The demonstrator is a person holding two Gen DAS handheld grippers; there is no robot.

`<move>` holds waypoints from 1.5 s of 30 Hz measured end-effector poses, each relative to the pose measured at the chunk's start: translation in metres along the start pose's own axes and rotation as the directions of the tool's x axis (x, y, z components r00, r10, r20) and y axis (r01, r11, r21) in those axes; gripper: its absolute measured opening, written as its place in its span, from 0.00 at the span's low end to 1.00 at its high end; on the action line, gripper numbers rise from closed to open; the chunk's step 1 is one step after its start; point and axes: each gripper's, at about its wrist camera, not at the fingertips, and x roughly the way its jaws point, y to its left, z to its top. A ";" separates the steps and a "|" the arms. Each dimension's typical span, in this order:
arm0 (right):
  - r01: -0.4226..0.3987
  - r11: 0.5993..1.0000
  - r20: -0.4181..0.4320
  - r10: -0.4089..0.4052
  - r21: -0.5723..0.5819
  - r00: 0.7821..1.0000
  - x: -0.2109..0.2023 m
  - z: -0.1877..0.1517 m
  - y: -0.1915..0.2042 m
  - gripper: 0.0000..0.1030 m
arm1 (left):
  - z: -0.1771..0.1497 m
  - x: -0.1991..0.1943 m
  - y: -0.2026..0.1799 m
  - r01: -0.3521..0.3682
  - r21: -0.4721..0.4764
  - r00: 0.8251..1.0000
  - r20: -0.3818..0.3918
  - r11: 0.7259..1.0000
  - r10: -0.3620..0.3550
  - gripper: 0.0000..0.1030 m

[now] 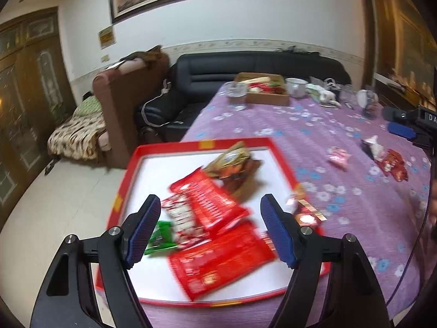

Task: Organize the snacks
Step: 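Move the right gripper back to the pile and grasp a small red packet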

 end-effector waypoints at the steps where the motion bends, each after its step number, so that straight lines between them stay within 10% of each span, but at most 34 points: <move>1: 0.019 0.998 0.026 -0.020 0.058 0.999 -0.018 0.002 -0.030 0.63 | 0.003 -0.002 -0.011 0.019 0.019 1.000 0.005 1.000 -0.019 0.74; 8: 0.081 0.895 0.101 -0.139 0.439 0.985 -0.109 -0.010 -0.198 0.66 | 0.012 -0.007 -0.089 0.150 0.160 0.989 -0.011 0.976 -0.150 0.75; 14: 0.119 0.806 -0.013 -0.137 0.580 0.990 -0.104 -0.022 -0.260 0.66 | 0.004 -0.006 -0.162 0.269 0.288 0.963 -0.095 0.919 -0.252 0.75; 22: 0.224 0.798 -0.162 -0.160 0.560 0.974 -0.041 0.012 -0.266 0.66 | 0.013 -0.006 -0.197 0.333 0.346 0.943 -0.152 0.877 -0.298 0.75; 27: 0.164 0.891 -0.002 -0.180 0.424 0.984 -0.034 0.020 -0.265 0.66 | 0.021 0.001 -0.209 0.374 0.323 0.926 -0.185 0.869 -0.330 0.75; 34: 0.083 0.887 -0.094 -0.045 0.454 0.995 -0.001 0.008 -0.289 0.65 | 0.010 0.014 -0.222 0.442 0.221 0.888 -0.246 0.869 -0.389 0.75; 39: 0.033 0.897 -0.154 0.039 0.441 0.987 0.002 0.000 -0.276 0.60 | 0.005 0.010 -0.199 0.424 0.188 0.895 -0.234 0.886 -0.379 0.75; 45: -0.077 0.887 -0.303 0.236 0.455 0.923 -0.005 -0.039 -0.214 0.57 | -0.004 0.017 -0.165 0.405 0.135 0.899 -0.240 0.904 -0.367 0.75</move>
